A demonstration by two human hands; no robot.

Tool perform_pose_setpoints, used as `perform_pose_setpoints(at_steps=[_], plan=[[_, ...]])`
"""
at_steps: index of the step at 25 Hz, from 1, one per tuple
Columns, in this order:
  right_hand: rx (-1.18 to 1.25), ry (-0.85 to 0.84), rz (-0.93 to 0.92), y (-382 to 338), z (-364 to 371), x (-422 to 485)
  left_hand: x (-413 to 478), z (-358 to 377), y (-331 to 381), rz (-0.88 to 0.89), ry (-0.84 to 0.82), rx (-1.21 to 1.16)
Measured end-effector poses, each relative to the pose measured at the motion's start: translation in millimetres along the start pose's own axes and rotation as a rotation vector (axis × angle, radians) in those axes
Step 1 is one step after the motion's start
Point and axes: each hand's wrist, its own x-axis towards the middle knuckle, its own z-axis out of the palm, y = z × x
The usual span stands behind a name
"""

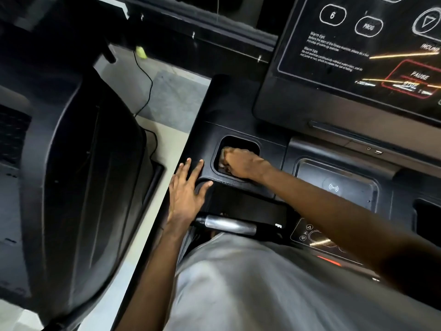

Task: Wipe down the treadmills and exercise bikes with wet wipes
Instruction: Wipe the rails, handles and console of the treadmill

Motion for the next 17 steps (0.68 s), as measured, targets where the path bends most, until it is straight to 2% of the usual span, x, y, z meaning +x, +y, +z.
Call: perform_pose_setpoints(at_steps=[5, 8, 11, 14, 17], plan=[[-0.362, -0.193, 0.228, -21, -7, -6, 0, -4, 3, -0.029, -0.043, 0.005], [-0.266, -0.384, 0.191, -19, -22, -10, -1, -6, 2, -0.026, -0.059, -0.002], [-0.096, -0.432, 0.143, -8, -34, -12, -1, -6, 1, -0.004, -0.051, -0.012], [0.214, -0.269, 0.225, -2, -34, -26, -1, -5, 1, -0.013, -0.07, -0.007], [0.484, 0.134, 0.241, -20, -14, -56, -1, -2, 4, 0.053, -0.032, -0.04]])
